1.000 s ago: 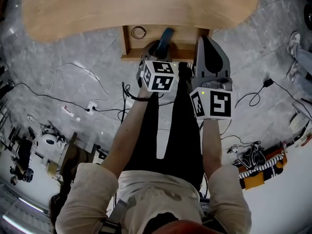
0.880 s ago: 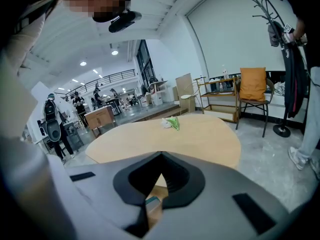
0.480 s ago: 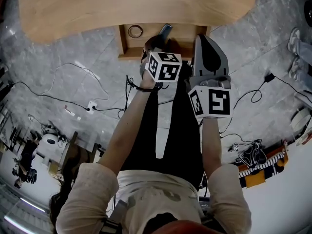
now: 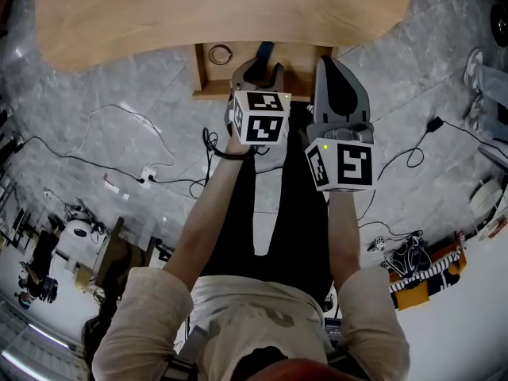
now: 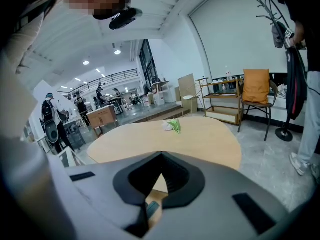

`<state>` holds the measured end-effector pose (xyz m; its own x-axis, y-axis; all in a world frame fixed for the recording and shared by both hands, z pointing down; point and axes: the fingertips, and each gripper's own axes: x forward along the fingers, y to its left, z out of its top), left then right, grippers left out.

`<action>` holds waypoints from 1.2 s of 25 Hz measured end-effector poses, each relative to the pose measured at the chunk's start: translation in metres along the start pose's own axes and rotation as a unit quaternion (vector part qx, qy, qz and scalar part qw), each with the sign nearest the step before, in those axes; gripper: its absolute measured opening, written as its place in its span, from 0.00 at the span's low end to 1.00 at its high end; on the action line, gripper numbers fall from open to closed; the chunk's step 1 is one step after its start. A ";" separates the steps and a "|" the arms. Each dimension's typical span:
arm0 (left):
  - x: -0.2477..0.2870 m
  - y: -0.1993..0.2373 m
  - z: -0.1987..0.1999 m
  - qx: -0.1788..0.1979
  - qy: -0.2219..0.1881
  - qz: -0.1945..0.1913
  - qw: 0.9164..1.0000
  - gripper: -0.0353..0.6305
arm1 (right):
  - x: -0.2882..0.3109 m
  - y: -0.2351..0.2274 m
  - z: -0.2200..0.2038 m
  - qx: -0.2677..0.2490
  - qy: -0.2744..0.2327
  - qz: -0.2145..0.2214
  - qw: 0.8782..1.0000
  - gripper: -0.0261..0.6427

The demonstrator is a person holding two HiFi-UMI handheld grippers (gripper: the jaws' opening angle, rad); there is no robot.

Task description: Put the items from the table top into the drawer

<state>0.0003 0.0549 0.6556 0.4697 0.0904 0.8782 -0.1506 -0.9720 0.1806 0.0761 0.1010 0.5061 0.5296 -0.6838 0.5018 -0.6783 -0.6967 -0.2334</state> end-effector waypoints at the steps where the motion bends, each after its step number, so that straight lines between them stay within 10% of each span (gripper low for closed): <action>1: -0.006 -0.002 0.013 0.000 -0.013 -0.008 1.000 0.28 | 0.000 0.000 0.003 0.000 -0.001 -0.001 1.000 0.05; 5: -0.034 0.008 0.079 -0.017 -0.086 0.009 0.996 0.06 | 0.003 -0.001 0.020 -0.001 -0.010 -0.009 1.000 0.05; 14: -0.114 0.019 0.193 -0.059 -0.227 0.005 0.972 0.06 | 0.011 -0.011 0.082 -0.007 -0.051 -0.021 0.998 0.05; 30: -0.082 0.013 0.233 -0.058 -0.214 0.029 0.975 0.12 | 0.019 -0.042 0.084 0.011 -0.046 -0.037 0.998 0.05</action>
<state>0.1629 -0.0157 0.4826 0.7740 -0.0874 0.6272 -0.2735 -0.9394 0.2066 0.1567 0.0991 0.4555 0.6237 -0.6461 0.4400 -0.6242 -0.7505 -0.2172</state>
